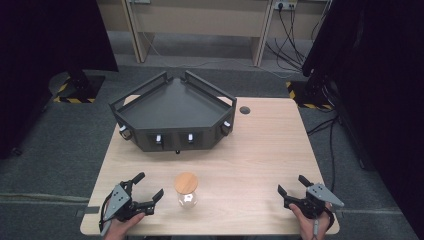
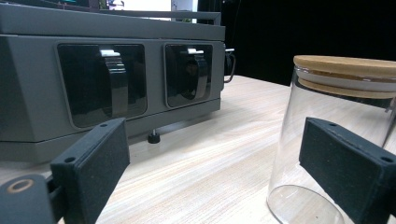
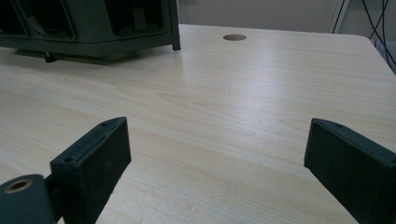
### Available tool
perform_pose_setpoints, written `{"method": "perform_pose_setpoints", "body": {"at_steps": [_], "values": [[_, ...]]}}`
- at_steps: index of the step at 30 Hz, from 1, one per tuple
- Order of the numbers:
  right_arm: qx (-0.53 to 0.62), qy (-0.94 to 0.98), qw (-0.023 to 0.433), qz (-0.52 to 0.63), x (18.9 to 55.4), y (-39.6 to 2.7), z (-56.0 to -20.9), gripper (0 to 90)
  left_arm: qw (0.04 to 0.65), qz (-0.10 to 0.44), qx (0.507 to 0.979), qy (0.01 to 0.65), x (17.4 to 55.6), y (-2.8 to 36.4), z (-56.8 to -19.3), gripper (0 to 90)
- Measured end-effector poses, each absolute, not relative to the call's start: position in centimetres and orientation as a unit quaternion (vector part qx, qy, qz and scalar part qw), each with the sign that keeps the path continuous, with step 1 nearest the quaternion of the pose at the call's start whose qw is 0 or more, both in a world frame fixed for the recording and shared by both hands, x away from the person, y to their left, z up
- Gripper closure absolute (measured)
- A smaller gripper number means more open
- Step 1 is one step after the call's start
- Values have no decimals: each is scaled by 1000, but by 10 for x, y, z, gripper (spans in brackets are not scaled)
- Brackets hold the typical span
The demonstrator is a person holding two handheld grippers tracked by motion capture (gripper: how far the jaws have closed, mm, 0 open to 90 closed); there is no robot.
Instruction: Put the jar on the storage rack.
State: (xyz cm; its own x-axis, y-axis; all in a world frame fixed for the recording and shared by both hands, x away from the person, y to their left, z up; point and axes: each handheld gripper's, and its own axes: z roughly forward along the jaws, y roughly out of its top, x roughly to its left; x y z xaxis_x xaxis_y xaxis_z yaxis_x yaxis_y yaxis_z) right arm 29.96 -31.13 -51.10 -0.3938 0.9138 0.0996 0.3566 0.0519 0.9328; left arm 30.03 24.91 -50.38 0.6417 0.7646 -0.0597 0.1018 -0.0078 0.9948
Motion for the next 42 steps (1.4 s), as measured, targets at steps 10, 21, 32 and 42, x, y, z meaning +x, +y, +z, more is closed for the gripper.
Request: {"method": "perform_pose_setpoints", "body": {"at_steps": [10, 21, 32, 42], "values": [[477, 670, 277, 497, 300, -311, -511, 74, 658, 222, 661, 284, 286, 239, -495, 65], [477, 671, 278, 495, 300, -311, -511, 74, 668, 198, 678, 234, 282, 206, -483, 77], [476, 672, 279, 493, 300, -310, -511, 74, 655, 185, 691, 244, 295, 191, -488, 93], [477, 673, 279, 492, 301, -310, -511, 75, 650, 185, 698, 237, 305, 174, -488, 123]]}}
